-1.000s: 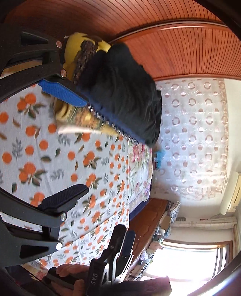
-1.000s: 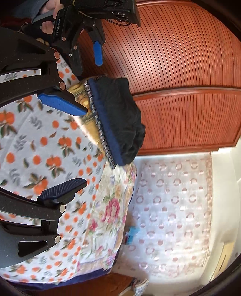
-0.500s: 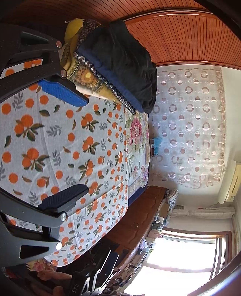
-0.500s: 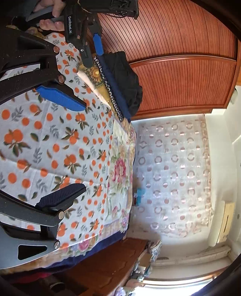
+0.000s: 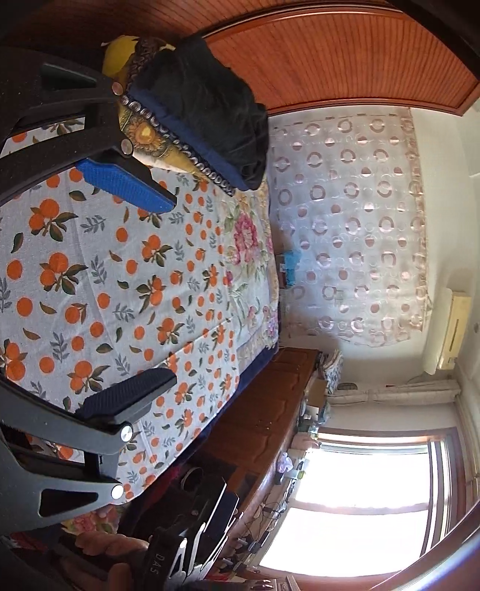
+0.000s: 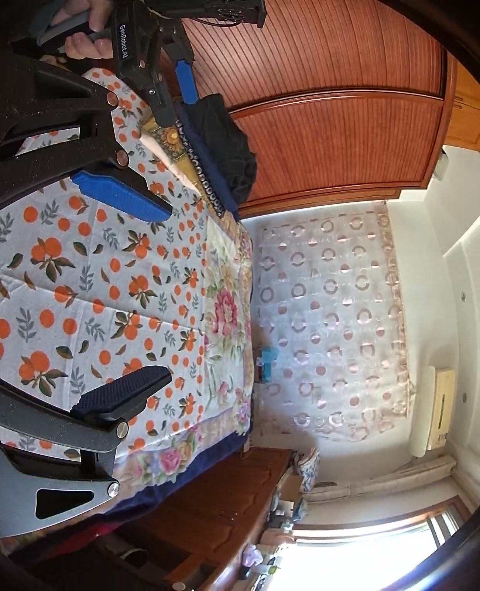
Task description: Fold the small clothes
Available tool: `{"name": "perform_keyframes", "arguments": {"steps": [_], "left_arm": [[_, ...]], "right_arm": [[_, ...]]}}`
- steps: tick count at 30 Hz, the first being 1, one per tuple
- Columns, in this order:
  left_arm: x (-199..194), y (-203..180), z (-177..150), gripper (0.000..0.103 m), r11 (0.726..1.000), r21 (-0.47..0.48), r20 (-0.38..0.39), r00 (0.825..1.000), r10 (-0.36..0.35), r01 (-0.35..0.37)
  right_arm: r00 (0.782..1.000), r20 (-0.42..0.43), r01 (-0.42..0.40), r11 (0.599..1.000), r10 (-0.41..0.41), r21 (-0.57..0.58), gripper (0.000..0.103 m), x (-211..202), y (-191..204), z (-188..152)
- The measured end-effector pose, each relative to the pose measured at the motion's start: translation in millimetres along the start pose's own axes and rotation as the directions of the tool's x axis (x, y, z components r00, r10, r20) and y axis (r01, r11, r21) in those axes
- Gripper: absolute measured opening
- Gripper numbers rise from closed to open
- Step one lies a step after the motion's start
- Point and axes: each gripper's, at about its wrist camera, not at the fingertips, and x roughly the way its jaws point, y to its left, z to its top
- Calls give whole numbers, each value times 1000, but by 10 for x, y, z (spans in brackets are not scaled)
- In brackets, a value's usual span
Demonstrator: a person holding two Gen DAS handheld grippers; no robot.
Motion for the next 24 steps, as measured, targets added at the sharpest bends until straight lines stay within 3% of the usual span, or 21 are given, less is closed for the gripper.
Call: {"name": "perform_keyframes", "arguments": {"steps": [10,24], "left_arm": [[-349,-28,144,86,999,-3,69,997,34,-34],[-269,-10,114,86,997,-19,67,995,72,-71]], "right_arm": [[996,87,28,999,-26,-19,82,-359,161,-23],[996,89,34,999,-32,-18,82,-358,99,-125]]}}
